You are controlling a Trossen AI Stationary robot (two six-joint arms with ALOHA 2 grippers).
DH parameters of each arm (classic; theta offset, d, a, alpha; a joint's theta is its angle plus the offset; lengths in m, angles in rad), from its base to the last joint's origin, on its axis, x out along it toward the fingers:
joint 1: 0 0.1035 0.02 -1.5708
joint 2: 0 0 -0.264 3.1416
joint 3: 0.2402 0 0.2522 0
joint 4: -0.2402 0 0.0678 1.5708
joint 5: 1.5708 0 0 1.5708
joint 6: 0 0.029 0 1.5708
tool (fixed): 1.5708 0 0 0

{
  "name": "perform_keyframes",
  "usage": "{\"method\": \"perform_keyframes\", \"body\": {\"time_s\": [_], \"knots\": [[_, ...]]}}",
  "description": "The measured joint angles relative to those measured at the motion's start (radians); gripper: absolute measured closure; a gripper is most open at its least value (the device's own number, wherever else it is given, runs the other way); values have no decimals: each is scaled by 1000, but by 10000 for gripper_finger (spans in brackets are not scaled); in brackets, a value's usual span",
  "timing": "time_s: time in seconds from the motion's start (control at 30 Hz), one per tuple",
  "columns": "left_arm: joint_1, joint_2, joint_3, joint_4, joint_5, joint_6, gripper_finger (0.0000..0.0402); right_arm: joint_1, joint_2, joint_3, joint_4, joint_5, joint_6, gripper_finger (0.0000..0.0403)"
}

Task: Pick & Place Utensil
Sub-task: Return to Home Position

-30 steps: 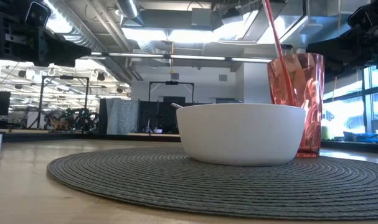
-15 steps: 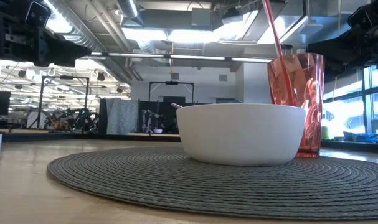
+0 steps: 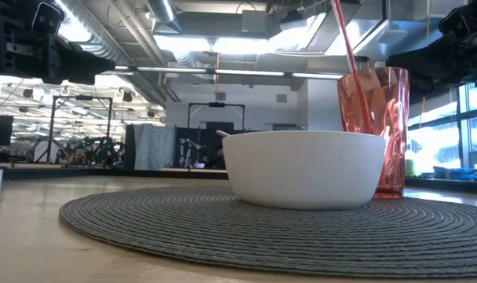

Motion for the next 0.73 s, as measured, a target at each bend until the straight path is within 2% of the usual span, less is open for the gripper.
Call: {"method": "perform_keyframes", "body": {"time_s": [0.73], "knots": [[0,0,0,0,0,0,396,0,0,0,0,0,0,366]]}}
